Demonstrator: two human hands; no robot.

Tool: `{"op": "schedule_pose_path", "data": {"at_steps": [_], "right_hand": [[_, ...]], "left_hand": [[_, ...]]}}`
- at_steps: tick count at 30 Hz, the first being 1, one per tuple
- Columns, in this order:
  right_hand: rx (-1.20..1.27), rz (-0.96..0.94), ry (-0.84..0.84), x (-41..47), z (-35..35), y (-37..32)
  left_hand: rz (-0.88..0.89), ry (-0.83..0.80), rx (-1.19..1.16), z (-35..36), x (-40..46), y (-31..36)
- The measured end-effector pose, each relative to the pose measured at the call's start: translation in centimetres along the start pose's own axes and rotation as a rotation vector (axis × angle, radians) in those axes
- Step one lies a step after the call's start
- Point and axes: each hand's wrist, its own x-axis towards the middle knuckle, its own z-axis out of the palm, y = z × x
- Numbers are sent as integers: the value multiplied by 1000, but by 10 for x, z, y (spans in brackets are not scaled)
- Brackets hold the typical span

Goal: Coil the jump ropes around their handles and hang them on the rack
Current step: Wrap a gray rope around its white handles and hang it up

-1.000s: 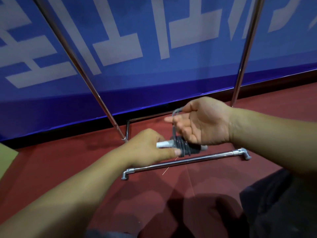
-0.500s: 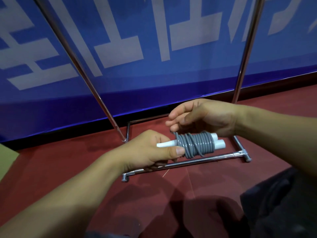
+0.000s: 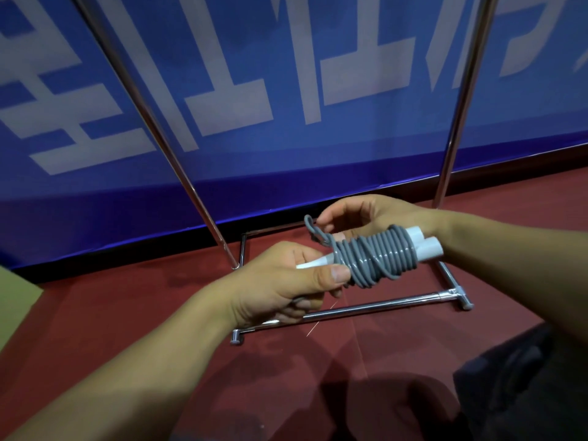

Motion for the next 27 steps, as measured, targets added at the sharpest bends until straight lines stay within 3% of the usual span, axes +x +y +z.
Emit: {"op": "schedule_pose_path", "data": {"at_steps": [12,19,27], "right_hand": [[-69,-320,243,-2,19,-15],[-99,-305,63,-6,24,-15],[-183,-269,-158,-19,41,-30]], "left_hand": [[-10,-2,-159,0,-1,2],[-6,-143,-317,-2,0,0],[39,-148,-468,-5,-1,1]]}}
